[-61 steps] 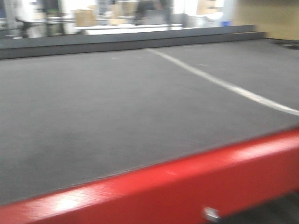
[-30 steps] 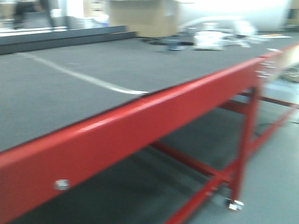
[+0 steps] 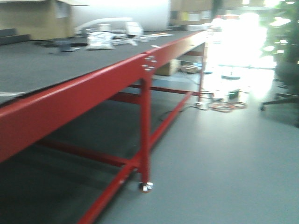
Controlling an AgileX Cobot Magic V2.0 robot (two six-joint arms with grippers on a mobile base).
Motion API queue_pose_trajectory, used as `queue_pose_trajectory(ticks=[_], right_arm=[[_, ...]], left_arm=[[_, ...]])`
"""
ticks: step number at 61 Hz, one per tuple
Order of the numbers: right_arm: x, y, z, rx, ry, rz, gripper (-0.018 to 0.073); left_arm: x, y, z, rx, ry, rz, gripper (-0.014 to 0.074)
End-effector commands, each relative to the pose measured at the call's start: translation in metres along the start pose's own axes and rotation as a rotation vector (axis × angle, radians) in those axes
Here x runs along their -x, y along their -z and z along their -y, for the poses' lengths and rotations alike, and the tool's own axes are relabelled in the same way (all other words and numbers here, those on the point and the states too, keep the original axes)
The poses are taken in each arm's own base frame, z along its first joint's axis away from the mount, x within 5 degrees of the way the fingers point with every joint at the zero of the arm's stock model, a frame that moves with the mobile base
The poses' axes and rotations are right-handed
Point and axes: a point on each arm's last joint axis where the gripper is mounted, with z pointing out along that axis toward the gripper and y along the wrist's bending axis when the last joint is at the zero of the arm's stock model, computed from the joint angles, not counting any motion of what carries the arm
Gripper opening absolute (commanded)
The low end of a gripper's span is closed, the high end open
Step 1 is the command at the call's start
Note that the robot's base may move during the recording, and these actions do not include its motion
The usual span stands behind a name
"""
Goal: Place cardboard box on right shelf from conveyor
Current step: 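Drive the base past the red table to the steel shelf rack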
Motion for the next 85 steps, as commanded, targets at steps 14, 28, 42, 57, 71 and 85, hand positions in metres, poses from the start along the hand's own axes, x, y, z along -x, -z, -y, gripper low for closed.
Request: queue_pose_trajectory(ticks=[14,28,42,57,71,85], right_arm=[[0.0149,0.0017,-0.0011,0.001,0.017,0.103,0.0256],[0.0149,0.0017,-0.0011,0.001,0.017,0.103,0.0256],[0.0149,0.0017,-0.0011,0.001,0.017,0.103,0.0256],[0.0149,0.0017,-0.0011,0.001,0.017,0.103,0.0256],[0.0149,0.0013,-0.0012,0.001,0.017,0.101,0.0256],[0.0150,0.0010,-0.0012,0.001,0.017,0.100,0.0256]], left_arm=[[0.0058,0.0009,-0.0005,0.005,0.005,0.091,-0.0116],[0.0058,0.0009,-0.0005,0.005,0.005,0.091,-0.0116],[0.0059,0.0011,-0.0005,0.005,0.005,0.093,-0.0116],[0.0053,0.0010,-0.0005,0.005,0.005,0.091,-0.0116],[0.0054,0.0011,-0.0004,0.004,0.005,0.092,-0.0116],[0.0054,0.0011,-0.0004,0.004,0.005,0.092,-0.0116]])
